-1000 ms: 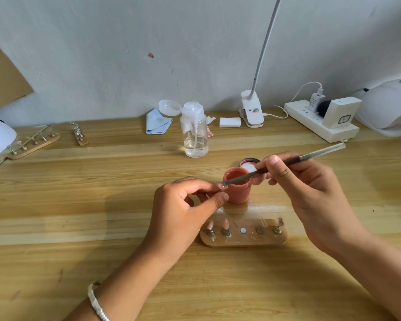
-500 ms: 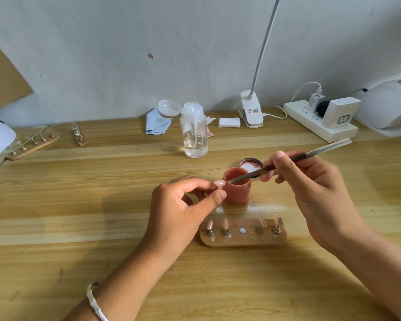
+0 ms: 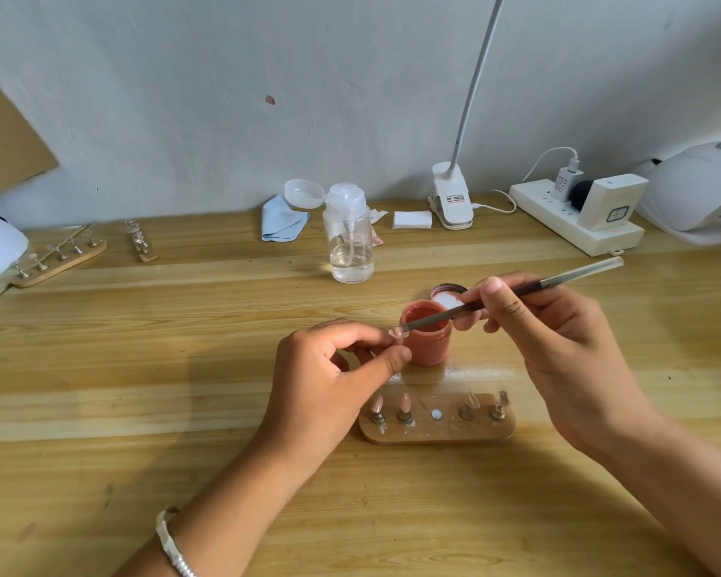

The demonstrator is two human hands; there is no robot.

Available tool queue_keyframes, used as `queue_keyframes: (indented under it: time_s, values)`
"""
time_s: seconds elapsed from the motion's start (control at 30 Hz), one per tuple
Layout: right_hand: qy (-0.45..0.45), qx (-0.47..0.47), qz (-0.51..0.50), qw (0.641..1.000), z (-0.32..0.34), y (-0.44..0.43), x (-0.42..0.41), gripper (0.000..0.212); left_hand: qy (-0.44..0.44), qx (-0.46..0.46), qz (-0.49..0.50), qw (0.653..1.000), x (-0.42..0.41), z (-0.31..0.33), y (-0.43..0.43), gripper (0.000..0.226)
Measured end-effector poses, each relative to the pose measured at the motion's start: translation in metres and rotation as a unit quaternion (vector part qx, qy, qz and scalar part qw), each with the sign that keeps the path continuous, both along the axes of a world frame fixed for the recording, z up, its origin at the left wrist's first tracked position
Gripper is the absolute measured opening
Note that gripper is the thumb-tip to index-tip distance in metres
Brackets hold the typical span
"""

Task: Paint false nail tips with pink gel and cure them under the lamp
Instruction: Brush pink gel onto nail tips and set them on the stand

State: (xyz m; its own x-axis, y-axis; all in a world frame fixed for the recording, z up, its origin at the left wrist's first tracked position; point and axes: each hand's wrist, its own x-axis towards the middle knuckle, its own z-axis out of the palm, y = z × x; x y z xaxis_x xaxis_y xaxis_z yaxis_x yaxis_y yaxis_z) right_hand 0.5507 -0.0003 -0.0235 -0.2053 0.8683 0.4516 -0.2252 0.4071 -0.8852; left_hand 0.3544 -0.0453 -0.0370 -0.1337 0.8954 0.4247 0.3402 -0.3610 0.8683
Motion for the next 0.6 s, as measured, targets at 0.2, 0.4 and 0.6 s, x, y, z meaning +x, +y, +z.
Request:
queue_keyframes:
  time_s: [0.2,0.4,0.6]
  values:
    - [0.029,-0.028,-0.046,0.998,0.0002,0.0032,0.0027,0.019,0.004,-0.005,0.009,1.000,-0.0010,0.0006,-0.0002,0.009]
    - [-0.007,-0.007,-0.006,1.000,-0.0021,0.0002,0.0015,0.022,-0.002,-0.008,0.003,1.000,0.0008,0.0010,-0.0009,0.010]
    - [0.007,-0.023,-0.023,0.999,-0.0009,0.0008,0.0019,0.020,0.007,-0.005,0.005,1.000,-0.0005,0.0009,-0.0007,0.010]
